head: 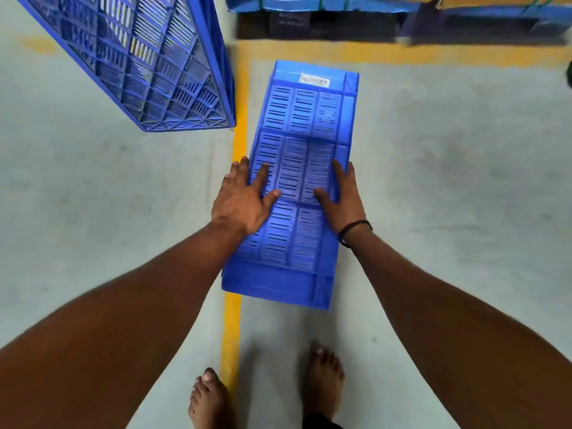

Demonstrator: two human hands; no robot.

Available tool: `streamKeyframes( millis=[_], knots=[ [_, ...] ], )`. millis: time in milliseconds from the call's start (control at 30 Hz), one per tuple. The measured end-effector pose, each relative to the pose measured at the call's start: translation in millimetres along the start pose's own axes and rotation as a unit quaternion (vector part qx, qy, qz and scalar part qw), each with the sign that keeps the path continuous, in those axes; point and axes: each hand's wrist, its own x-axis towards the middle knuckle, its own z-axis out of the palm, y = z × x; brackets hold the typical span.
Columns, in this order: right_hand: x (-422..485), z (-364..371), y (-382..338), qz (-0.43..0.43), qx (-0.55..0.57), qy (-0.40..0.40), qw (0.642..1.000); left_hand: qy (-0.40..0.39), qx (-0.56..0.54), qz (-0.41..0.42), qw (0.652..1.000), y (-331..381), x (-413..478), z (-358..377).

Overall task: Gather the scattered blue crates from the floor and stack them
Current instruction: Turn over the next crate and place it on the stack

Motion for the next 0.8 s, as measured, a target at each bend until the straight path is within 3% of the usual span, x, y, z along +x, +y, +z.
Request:
streamKeyframes(
  millis=[100, 333, 467, 633, 733, 800],
  knots=[
    [-1, 9, 0, -0.002, 0.041, 0.027, 0.999, 0.000, -0.088, -0.025, 0.996, -2, -3, 11],
    [-29, 49, -62, -0.033, 0.065, 0.059, 0.996, 0.104, -0.201, -0.063, 0.972, -46, -18, 1],
    [-47, 84, -87, -0.052, 0.060, 0.036, 0.996, 0.064, -0.230, -0.079, 0.968, -71, -42, 20],
    [-56, 130, -119, -0.032, 0.113, -0.020, 0.993, 0.040, -0.362, 0.039, 0.931, -84, -69, 25],
    [-58, 145, -125, -0.023, 0.144, -0.042, 0.988, 0.002, -0.334, 0.108, 0.936, -109, -99, 32],
    [-59, 155, -126, -0.026, 0.147, -0.050, 0.988, -0.046, -0.325, 0.111, 0.938, -121, -112, 36]
  ],
)
